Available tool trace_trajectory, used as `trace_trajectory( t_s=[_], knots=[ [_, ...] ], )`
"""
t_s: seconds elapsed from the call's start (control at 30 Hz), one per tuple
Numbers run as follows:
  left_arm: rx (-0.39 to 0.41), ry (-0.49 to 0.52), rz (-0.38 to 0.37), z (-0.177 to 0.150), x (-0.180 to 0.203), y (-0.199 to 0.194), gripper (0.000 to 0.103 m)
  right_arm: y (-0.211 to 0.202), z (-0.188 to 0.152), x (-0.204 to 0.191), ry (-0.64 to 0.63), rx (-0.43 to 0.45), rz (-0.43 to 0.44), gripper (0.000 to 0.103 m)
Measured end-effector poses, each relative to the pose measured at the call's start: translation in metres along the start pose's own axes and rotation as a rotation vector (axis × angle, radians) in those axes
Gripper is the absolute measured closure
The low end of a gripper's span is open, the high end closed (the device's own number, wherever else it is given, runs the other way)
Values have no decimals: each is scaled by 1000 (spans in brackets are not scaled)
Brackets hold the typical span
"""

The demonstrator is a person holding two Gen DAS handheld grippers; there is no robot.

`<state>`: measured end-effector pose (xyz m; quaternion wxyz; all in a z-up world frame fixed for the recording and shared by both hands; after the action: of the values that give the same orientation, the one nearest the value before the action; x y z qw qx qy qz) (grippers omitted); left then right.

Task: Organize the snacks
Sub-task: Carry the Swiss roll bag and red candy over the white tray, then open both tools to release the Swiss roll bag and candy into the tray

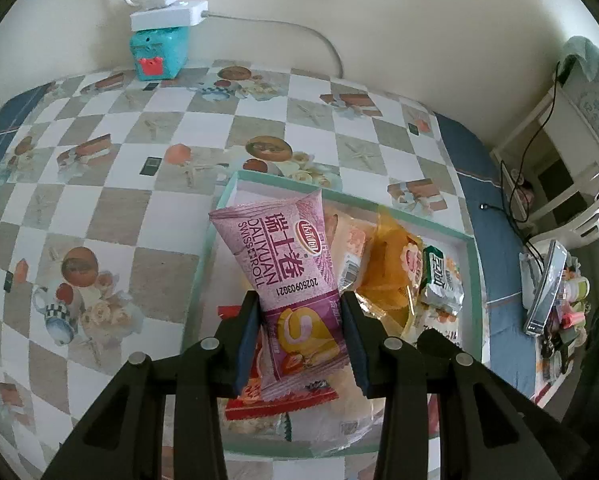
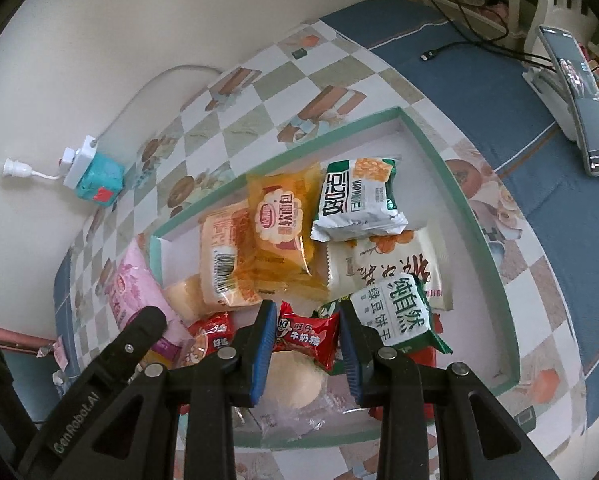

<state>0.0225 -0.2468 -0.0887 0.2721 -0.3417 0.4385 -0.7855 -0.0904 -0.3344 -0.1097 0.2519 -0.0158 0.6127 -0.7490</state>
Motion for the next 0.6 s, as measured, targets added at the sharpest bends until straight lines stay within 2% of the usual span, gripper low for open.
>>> trace_trajectory(
  t_s=[0.4,0.6],
  knots=[
    [-19,-5,-25,4,6,11,61,12,3,-6,-13,-15,-27,67],
    [-24,7,-20,3,5,8,51,17,1,-5,-5,-35,-23,66]
  ],
)
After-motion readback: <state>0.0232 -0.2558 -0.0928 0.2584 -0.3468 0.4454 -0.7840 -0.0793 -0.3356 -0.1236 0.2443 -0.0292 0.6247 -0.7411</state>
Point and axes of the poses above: each gripper's, at about its wrist camera, not at the fingertips, and y roughly the way its jaws point, x to its right, z to its top, the point moved 10 cm from there along y, roughly the way its jaws point, and after that the axes turned 4 degrees about -z, right-handed, at the moved point
